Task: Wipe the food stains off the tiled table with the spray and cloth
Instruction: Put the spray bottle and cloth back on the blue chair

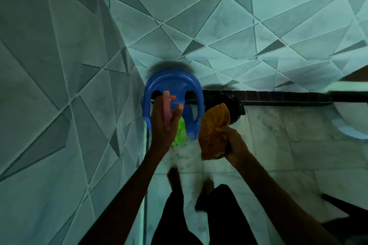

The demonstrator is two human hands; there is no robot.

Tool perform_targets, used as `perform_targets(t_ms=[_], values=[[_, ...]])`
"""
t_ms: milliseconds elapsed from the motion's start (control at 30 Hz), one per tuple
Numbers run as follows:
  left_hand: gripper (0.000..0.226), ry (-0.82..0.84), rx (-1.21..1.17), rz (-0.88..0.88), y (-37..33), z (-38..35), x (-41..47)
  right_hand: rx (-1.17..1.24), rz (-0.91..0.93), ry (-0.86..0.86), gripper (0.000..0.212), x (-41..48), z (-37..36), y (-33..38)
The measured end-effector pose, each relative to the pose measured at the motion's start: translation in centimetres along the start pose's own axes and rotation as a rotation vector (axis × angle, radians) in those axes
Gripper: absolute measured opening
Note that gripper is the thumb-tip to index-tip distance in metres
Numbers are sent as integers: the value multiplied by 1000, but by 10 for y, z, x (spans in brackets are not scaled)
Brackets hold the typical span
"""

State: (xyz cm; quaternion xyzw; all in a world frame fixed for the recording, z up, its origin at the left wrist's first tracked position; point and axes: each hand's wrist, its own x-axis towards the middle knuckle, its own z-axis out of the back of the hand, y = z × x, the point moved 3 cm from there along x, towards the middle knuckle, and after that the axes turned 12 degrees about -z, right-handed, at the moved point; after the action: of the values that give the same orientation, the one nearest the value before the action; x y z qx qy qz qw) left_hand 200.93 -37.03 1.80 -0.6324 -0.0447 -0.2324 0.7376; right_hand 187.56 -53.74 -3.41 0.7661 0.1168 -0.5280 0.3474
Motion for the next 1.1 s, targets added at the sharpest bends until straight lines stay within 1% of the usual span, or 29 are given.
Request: perform_targets(t_ms=[100, 167, 233, 333, 367, 467, 600, 700, 867, 933, 1033, 1100], values=[[29, 19, 46, 15, 61, -18, 49, -25, -31, -16, 28, 74, -27, 29], [30, 34, 47, 35, 99, -27, 67, -63, -29, -35, 27, 118, -42, 38], [31, 21, 39, 48, 151, -39, 82, -93, -49, -89, 28, 180, -53, 41], [31, 8, 40, 53, 223, -55, 97, -130, -60, -125, 26, 265, -65, 37], [32, -7, 37, 73, 260, -63, 100, -144, -68, -144, 26, 305, -66, 29], [39, -41, 19, 58, 319, -70, 112, -141, -69, -185, 26, 370, -73, 21], [37, -6, 84, 20, 397, -81, 119, -95, -77, -231, 27, 456, -80, 4], [39, 23, 120, 7, 436, -83, 121, -71, -103, -247, 27, 496, -86, -4], [34, 40, 169, 7, 483, -87, 118, -35, -234, -236, 46, 538, -87, -17], [34, 47, 170, 9, 492, -90, 114, 6, -265, -220, 44, 547, -89, -22], [34, 60, 151, 38, 506, -93, 107, 60, -283, -209, 29, 557, -91, -26], [32, 64, 146, 46, 514, -94, 104, 63, -296, -215, 26, 565, -89, -30]])
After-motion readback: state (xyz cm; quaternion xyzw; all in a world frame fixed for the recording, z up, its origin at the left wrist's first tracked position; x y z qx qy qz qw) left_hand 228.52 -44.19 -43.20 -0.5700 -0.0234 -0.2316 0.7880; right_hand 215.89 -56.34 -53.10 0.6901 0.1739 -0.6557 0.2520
